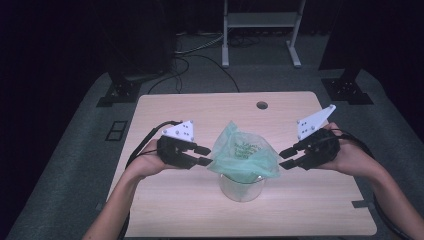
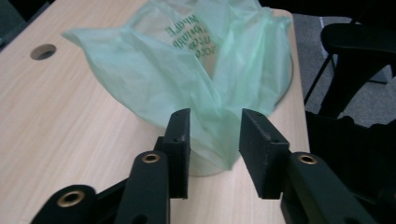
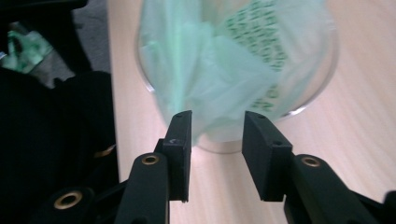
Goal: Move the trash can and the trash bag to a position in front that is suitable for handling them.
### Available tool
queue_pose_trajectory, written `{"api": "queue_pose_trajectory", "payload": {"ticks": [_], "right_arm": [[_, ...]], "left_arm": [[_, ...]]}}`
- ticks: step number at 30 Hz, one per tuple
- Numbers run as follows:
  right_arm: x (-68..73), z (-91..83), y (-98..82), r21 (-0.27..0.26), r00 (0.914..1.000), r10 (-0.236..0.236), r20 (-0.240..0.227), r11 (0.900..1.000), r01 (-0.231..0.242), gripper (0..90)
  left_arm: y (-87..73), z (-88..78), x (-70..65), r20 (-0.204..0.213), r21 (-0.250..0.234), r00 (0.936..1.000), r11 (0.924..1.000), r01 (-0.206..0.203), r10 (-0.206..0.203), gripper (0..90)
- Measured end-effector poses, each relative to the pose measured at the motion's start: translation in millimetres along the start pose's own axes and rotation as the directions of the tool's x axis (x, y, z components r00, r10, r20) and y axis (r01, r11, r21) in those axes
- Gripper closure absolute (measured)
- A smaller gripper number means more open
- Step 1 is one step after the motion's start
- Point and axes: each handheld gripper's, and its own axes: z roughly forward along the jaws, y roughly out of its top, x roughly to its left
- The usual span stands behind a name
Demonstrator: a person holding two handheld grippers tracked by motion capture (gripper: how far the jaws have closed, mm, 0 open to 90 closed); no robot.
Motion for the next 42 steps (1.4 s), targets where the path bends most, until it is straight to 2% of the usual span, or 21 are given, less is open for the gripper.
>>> {"api": "queue_pose_trajectory", "payload": {"ticks": [3,6,11,16,23,30,33,42], "right_arm": [[-7.6,1.7,1.5,0.003,0.9982,0.014,0.057,1.0,-0.015,58.4],[-13.3,5.5,1.9,0.004,0.9963,0.022,0.083,1.0,-0.022,55.9],[-20.0,12.1,2.0,0.01,0.9952,0.034,0.092,0.999,-0.035,53.8],[-22.9,20.5,2.0,0.024,0.996,0.031,0.084,0.999,-0.034,54.5],[-22.7,28.2,-0.7,0.051,0.9977,0.027,0.063,0.998,-0.03,70.7],[-20.4,29.1,0.2,0.064,0.9983,0.007,0.057,0.998,-0.011,89.6],[-18.6,28.6,1.4,0.076,0.9985,-0.001,0.054,0.997,-0.003,90.0],[-13.0,15.3,0.5,0.095,0.9976,-0.011,0.068,0.995,0.004,90.0]], "left_arm": [[8.9,3.4,4.7,-0.008,0.008,1.0,1.0,-0.001,0.001,59.4],[17.2,11.1,8.1,0.004,0.024,0.9999,0.9996,-0.011,0.011,56.6],[24.8,23.0,13.3,0.022,0.069,0.9997,0.9976,-0.006,0.004,51.1],[25.5,32.5,19.6,0.03,0.104,0.9995,0.9946,0.003,-0.007,51.4],[19.5,39.6,18.1,0.045,0.127,0.9989,0.9917,-0.019,0.014,66.0],[13.9,39.5,17.9,0.026,0.102,0.9996,0.9947,-0.013,0.01,85.5],[12.3,35.6,18.8,0.008,0.09,1.0,0.9959,-0.002,0.001,89.7],[10.6,15.7,18.6,-0.023,0.064,0.9996,0.9978,0.016,-0.015,89.7]]}}
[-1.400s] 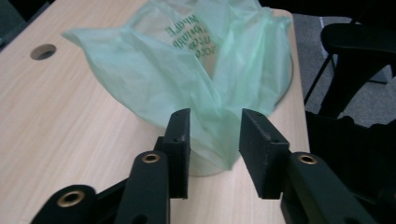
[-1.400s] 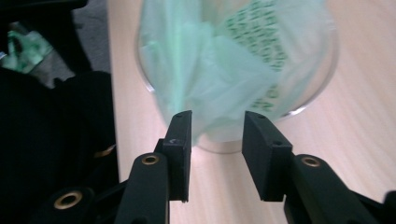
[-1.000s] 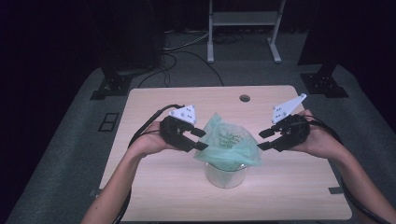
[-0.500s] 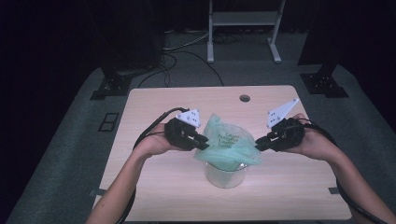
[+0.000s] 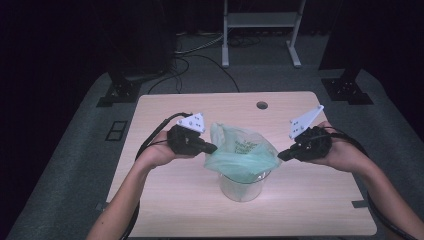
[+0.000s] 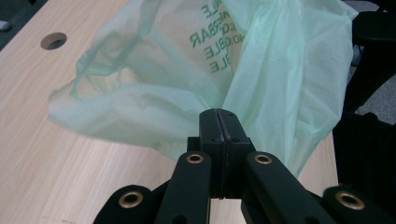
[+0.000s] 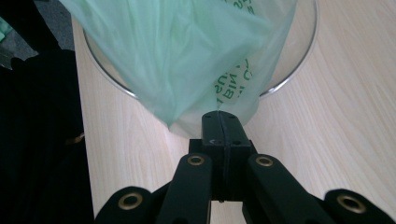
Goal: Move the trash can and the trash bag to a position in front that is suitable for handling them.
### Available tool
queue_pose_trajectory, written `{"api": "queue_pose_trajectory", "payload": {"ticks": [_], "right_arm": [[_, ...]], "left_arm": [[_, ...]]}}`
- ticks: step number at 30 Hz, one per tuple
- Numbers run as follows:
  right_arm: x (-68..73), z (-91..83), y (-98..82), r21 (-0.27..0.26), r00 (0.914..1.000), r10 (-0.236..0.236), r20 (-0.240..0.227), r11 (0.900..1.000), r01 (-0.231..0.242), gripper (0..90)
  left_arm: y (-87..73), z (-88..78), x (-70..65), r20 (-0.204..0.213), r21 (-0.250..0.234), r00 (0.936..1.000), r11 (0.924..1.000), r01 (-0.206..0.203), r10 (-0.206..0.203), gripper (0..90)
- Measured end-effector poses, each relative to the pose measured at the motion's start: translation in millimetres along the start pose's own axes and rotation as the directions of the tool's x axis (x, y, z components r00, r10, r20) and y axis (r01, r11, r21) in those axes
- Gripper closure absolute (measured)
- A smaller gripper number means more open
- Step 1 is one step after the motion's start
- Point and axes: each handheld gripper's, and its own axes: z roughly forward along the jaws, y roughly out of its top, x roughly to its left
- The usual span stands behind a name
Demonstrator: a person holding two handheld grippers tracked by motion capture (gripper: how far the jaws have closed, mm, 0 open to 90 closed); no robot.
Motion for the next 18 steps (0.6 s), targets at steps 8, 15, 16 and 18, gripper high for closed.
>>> {"api": "queue_pose_trajectory", "payload": {"ticks": [8,15,16,18], "right_arm": [[1.4,-9.3,-9.7,0.017,0.9997,0.018,0.015,1.0,-0.018,90.0],[-2.9,1.2,-22.4,0.05,0.9991,0.042,0.008,0.998,-0.043,90.0],[-3.8,3.6,-24.9,0.057,0.9988,0.049,0.007,0.997,-0.049,90.0],[-5.6,8.2,-29.7,0.062,0.9982,0.06,0.003,0.996,-0.061,90.0]], "left_arm": [[-11.0,-9.1,1.6,-0.014,-0.008,0.9997,0.9998,0.021,-0.021,89.7],[-25.5,0.6,5.3,-0.001,-0.015,0.9983,0.9982,0.058,-0.058,89.7],[-27.5,2.4,5.7,-0.001,-0.017,0.998,0.9979,0.063,-0.063,89.6],[-31.3,5.6,6.6,0.003,-0.021,0.9972,0.997,0.075,-0.075,89.6]]}}
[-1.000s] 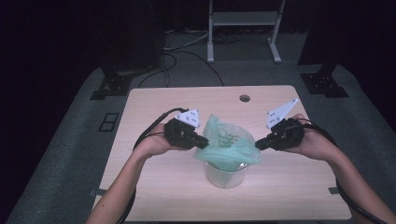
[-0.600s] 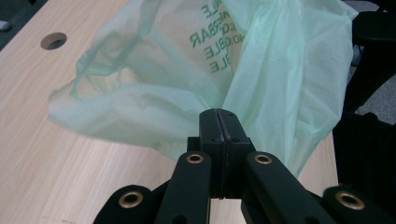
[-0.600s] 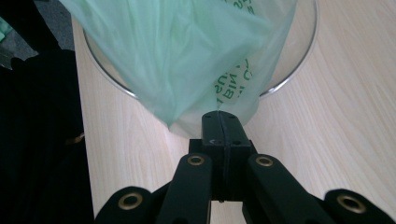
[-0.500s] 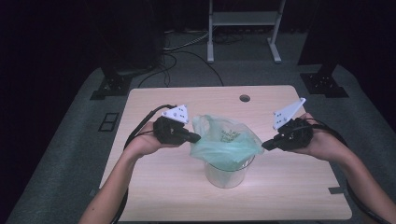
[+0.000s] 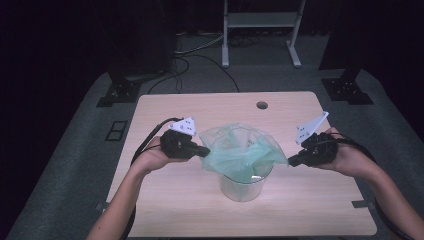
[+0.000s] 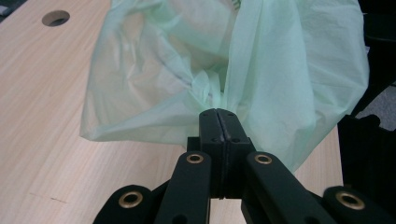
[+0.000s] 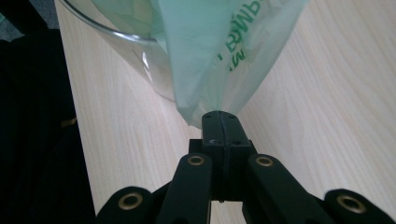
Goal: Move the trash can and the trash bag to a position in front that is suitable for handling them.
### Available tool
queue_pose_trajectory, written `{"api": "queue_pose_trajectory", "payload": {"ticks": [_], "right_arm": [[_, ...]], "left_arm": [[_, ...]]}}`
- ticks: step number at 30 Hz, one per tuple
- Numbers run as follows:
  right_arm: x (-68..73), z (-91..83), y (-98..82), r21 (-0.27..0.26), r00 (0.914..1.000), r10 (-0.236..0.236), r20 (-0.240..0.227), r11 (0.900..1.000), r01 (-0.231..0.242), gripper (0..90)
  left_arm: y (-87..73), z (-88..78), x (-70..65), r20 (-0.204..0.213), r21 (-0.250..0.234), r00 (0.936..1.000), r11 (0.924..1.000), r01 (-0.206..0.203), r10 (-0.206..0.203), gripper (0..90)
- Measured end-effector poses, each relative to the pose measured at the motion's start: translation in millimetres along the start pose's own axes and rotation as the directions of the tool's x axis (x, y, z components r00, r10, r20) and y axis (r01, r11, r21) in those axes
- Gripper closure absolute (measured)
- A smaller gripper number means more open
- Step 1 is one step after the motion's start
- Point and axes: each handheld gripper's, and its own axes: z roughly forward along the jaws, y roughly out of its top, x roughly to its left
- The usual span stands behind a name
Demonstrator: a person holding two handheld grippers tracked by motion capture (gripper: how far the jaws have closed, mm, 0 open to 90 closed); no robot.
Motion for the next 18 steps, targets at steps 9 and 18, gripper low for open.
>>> {"api": "queue_pose_trajectory", "payload": {"ticks": [9,18], "right_arm": [[-5.9,19.5,-13.0,0.025,0.9993,0.033,-0.018,0.999,-0.033,90.0],[-10.6,30.6,-24.2,0.026,0.9979,0.059,-0.028,0.998,-0.058,90.0]], "left_arm": [[-14.2,11.0,5.4,0.01,0.0,0.9993,0.9994,0.035,-0.035,89.6],[-18.7,14.5,8.3,0.015,0.006,0.9993,0.9994,0.035,-0.035,85.5]]}}
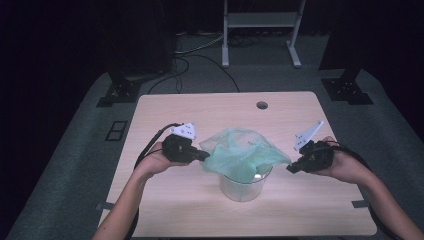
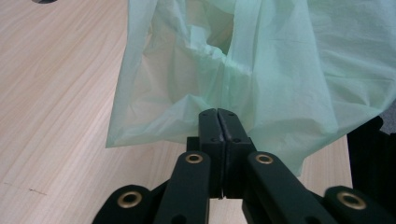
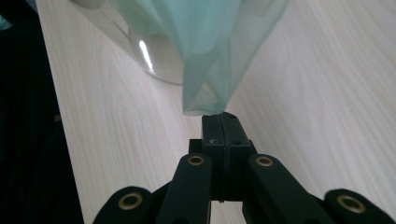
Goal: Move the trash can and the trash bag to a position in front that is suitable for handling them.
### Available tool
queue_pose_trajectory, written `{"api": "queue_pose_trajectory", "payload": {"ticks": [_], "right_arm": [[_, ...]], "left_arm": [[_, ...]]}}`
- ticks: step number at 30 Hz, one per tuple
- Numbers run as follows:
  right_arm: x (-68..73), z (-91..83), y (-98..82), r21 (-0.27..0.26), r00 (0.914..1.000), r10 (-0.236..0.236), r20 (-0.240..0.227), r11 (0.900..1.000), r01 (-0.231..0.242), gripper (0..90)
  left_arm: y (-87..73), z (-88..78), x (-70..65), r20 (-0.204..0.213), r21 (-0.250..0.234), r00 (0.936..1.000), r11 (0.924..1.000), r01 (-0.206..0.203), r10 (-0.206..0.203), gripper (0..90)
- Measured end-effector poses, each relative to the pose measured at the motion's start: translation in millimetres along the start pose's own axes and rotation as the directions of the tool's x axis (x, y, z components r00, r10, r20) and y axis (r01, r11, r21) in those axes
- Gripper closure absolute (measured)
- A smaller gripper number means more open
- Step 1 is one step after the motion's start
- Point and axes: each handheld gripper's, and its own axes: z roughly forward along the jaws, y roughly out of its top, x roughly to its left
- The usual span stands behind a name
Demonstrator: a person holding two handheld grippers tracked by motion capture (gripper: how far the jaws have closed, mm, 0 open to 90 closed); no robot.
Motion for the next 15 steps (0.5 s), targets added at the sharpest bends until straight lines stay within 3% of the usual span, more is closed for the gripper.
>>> {"api": "queue_pose_trajectory", "payload": {"ticks": [2,5,8,15], "right_arm": [[-1.7,-6.0,-0.2,-0.024,0.9999,0.003,0.011,1.0,-0.003,89.9],[-2.4,-23.5,1.2,-0.089,0.9998,0.014,0.015,0.996,-0.013,77.4],[-1.7,-38.8,4.7,-0.133,0.9998,0.006,0.02,0.991,-0.003,73.1],[0.7,-61.9,14.1,-0.167,0.9999,-0.01,0.005,0.986,0.01,60.5]], "left_arm": [[1.0,-3.6,0.0,-0.011,-0.01,0.9999,0.9999,0.004,-0.004,82.0],[3.5,-10.0,-0.9,-0.011,-0.018,0.9999,0.9998,0.004,-0.004,75.8],[8.0,-16.1,-3.0,-0.014,-0.022,0.9999,0.9997,-0.005,0.004,71.8],[19.4,-27.6,-9.2,-0.001,-0.04,0.9997,0.9989,-0.024,0.024,60.2]]}}
